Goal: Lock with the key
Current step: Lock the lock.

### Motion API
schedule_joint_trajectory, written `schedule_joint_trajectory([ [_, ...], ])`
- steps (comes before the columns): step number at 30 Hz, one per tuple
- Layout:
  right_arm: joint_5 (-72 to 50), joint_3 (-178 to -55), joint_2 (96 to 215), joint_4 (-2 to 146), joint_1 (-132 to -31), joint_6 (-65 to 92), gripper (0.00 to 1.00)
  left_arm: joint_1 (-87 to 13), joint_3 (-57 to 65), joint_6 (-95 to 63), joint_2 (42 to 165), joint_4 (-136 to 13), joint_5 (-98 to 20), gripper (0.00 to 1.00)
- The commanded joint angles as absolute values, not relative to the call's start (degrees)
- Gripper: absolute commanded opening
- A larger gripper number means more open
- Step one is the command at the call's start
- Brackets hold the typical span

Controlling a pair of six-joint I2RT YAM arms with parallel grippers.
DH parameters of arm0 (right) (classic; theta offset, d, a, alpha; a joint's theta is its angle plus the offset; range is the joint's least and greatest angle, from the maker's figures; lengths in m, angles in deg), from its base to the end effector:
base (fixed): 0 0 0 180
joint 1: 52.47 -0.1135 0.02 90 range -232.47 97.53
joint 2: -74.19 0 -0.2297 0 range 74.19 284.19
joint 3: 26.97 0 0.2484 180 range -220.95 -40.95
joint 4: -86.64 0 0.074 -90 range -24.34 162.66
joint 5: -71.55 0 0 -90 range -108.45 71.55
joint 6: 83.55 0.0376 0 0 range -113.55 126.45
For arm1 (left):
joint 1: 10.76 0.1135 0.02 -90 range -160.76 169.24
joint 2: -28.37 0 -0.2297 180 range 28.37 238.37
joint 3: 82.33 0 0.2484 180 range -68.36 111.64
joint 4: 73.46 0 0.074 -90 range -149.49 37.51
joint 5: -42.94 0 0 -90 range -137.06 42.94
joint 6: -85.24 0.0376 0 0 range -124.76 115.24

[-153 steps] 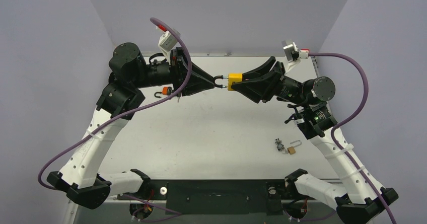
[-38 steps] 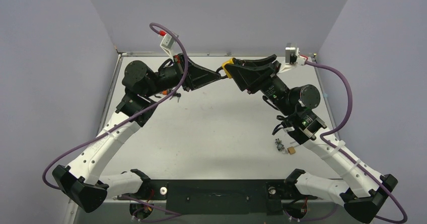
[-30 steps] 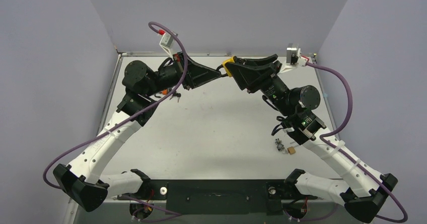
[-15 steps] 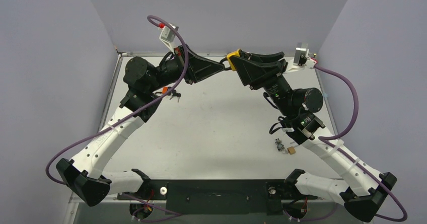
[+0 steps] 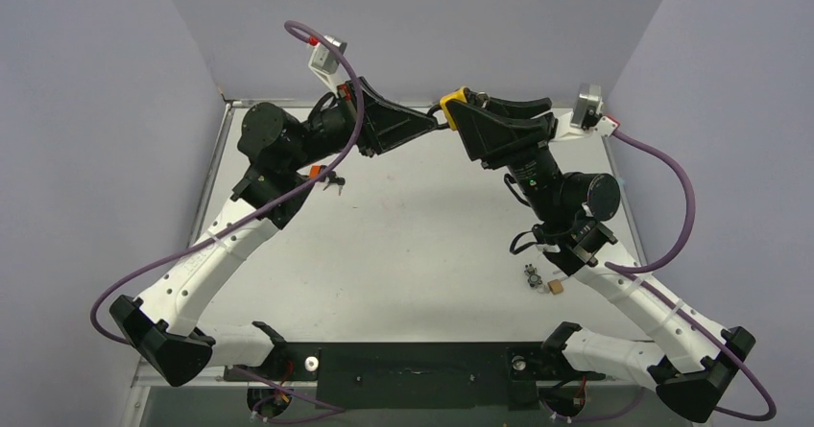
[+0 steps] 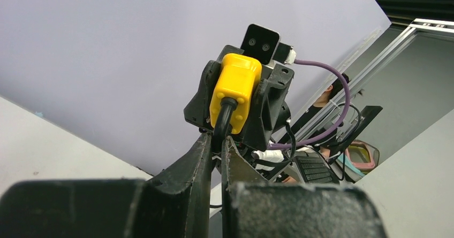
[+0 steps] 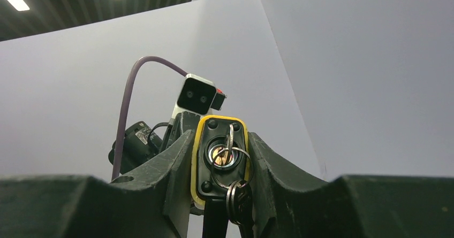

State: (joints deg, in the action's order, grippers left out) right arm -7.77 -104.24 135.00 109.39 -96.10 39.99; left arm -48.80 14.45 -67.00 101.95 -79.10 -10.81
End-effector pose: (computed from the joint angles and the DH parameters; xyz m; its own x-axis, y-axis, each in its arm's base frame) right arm 0.1632 0.1652 0.4546 -0.0507 0.7018 -0.7106 -0.9046 0.2693 0.3305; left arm 0.2027 -0.1868 0.4820 -0.6238 -0.4180 -0.6604 0.7576 -0.1159 -0.6423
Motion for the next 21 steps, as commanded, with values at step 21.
schedule_joint_trajectory([
  [21, 4.4, -96.6, 148.9, 84.1, -103.7, 38.2, 0.00, -60.6, 34.2, -64.2, 108.9, -84.5, -12.4, 0.00],
])
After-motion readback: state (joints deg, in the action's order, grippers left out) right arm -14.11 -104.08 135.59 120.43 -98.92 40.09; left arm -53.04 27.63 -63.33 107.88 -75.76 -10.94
